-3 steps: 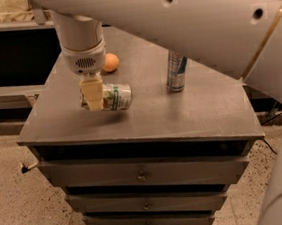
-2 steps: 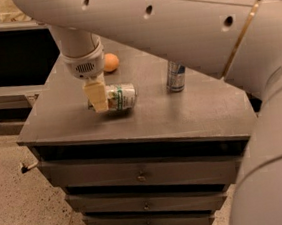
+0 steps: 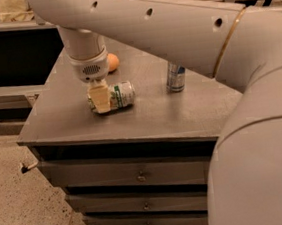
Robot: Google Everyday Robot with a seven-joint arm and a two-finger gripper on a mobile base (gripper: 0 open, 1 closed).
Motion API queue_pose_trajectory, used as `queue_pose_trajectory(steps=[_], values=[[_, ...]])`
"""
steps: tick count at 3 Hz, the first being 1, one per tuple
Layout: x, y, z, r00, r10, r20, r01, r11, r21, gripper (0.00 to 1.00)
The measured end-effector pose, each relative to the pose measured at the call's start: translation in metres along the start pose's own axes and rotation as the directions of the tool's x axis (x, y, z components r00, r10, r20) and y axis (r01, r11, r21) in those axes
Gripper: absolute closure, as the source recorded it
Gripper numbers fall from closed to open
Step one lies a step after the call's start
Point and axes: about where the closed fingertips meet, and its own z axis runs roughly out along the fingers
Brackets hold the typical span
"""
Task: Knock 7up can over
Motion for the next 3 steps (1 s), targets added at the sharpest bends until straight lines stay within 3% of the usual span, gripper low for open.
queue_pose_trajectory(steps=[1,2,3], values=[[-0.001,0.004,0.0,0.998,-0.003,0.057,0.005,0.9997,-0.022,0.06],[0.008,0.006,-0.011,0.994,0.002,0.108,0.001,0.9996,-0.027,0.0],[0.023,0.004,-0.02,0.991,0.011,0.132,-0.006,0.9993,-0.036,0.0]])
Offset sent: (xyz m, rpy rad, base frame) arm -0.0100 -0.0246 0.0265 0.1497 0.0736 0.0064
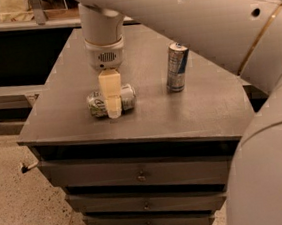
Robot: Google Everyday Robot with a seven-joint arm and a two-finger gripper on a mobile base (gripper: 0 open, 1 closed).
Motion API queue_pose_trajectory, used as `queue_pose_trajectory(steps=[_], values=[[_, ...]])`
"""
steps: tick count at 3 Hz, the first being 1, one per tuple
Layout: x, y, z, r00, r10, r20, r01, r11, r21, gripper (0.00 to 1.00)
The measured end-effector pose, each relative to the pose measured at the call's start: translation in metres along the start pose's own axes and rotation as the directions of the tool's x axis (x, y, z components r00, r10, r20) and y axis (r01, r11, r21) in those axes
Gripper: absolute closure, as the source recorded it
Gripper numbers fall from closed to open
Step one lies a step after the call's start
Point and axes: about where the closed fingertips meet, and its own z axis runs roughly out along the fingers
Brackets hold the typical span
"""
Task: Knock 7up can over
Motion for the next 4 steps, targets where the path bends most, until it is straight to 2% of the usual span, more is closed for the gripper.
queue_pose_trajectory(steps=[1,2,3,4], values=[[0.011,-0.002,0.003,1.0,0.018,0.022,-0.018,0.9997,-0.014,0.0],[0.023,-0.004,-0.004,0.997,0.036,0.065,-0.036,0.9993,0.008,0.0],[0.035,0.0,-0.005,0.985,0.021,0.169,-0.027,0.999,0.035,0.0],[0.052,0.007,-0.011,0.96,-0.042,0.276,0.015,0.9949,0.1,0.0]])
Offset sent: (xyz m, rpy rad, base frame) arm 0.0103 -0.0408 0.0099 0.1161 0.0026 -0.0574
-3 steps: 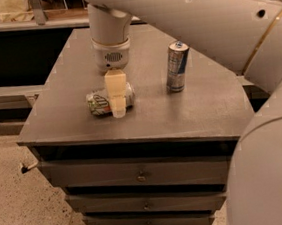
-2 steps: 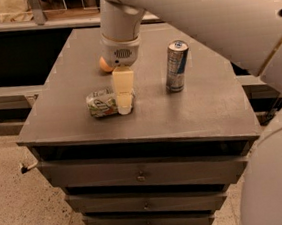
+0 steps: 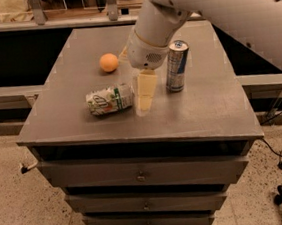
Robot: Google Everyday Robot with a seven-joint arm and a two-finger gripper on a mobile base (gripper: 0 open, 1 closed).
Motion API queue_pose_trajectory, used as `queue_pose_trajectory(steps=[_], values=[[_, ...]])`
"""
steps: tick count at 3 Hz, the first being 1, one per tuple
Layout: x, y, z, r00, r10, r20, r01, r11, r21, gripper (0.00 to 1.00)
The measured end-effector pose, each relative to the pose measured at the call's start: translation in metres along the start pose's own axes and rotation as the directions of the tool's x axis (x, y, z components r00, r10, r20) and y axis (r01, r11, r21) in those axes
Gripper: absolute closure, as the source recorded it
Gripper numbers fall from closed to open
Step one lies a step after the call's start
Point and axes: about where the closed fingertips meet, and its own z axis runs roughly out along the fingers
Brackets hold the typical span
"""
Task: Knock 7up can over
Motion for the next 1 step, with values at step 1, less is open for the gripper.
queue_pose_trajectory(steps=[1], values=[[0.0081,0.0034,-0.0052,0.999,-0.018,0.035,0.017,0.9996,0.02,0.0]])
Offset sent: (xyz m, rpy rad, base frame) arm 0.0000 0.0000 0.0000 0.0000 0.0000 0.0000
